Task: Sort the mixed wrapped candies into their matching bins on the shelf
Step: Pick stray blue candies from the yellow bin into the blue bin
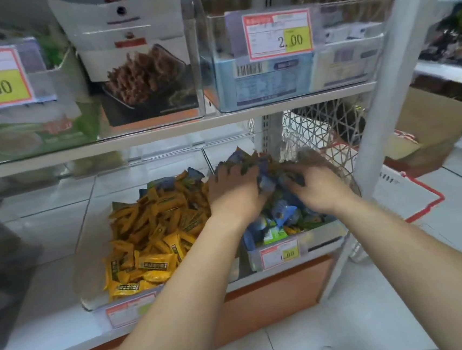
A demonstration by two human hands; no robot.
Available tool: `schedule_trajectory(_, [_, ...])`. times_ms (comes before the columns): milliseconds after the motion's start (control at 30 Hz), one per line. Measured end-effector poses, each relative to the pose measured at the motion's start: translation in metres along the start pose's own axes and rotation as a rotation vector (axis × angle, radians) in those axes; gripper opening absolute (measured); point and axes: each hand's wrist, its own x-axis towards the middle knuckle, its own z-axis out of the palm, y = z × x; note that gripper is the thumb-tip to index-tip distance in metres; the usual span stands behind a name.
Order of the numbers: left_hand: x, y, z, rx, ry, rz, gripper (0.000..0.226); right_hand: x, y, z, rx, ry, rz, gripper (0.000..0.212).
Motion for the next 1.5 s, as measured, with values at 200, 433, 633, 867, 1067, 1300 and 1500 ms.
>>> schedule_trajectory(200, [-0.007,-0.018,-0.03,-0.312,0.022,0.034,0.055,0.001,-0.03,-0.022,-0.068,0.106,-0.026,0.046])
schedule_trajectory(433, [-0.044,-0.104,-0.039,-0.404,0.027,-0.178,0.033,0.018,-0.088,0.006,0.094,0.053,-0.129,0.044])
schedule_trajectory(633, [-0.052,-0.147,-0.019,-0.215,-0.306,-0.132,0.068,0.034,-0.109,0.045,0.018,-0.126,-0.135,0.08])
schedule_trajectory(867, [-0.056,-0.161,-0.05,-0.03,-0.506,0.025,0.067,0.044,-0.106,0.058,0.054,-0.18,-0.144,0.069])
schedule_trajectory(1067, [-0.046,-0.162,-0.076,0.379,-0.547,-0.102,0.052,0.042,-0.103,0.057,0.049,-0.174,-0.184,0.069])
schedule_trajectory(1300, [-0.036,-0.13,-0.03,-0.255,-0.582,-0.043,0.061,0.036,-0.093,0.05,0.093,-0.232,-0.222,0.079])
schedule_trajectory(1500, [-0.056,-0.163,-0.034,0.002,-0.469,-0.044,0.077,0.035,-0.094,0.054,0.086,-0.208,-0.222,0.079])
